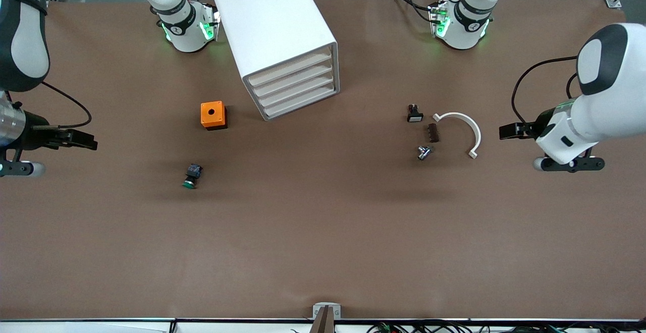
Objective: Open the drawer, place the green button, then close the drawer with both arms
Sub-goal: 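Reach the right gripper to the green button while the left gripper reaches the cabinet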
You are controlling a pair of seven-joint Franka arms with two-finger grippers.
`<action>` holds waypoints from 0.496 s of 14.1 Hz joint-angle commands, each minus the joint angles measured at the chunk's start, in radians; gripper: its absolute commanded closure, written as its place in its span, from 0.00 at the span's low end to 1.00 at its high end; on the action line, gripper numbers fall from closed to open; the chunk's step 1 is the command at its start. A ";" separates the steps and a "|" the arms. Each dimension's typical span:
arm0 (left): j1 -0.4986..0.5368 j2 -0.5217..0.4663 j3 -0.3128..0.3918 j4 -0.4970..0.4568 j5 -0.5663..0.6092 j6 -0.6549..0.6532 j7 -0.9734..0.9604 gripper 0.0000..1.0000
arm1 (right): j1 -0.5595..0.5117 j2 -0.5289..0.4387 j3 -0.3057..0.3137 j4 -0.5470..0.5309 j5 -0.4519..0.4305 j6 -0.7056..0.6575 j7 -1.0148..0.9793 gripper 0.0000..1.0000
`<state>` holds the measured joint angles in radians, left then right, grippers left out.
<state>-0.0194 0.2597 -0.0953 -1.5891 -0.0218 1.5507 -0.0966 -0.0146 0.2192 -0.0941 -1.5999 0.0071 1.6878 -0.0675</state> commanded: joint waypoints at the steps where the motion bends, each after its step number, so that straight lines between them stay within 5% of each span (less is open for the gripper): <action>1: -0.049 0.141 0.000 0.187 0.011 -0.116 -0.055 0.00 | -0.004 0.035 0.008 -0.029 0.013 0.082 0.098 0.00; 7: -0.206 0.259 -0.004 0.192 -0.072 -0.116 -0.679 0.00 | 0.067 0.158 0.010 -0.130 0.013 0.354 0.199 0.00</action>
<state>-0.1859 0.4703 -0.1031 -1.4416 -0.0570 1.4658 -0.6416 0.0262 0.3507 -0.0834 -1.7280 0.0139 2.0038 0.0861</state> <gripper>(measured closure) 0.000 0.000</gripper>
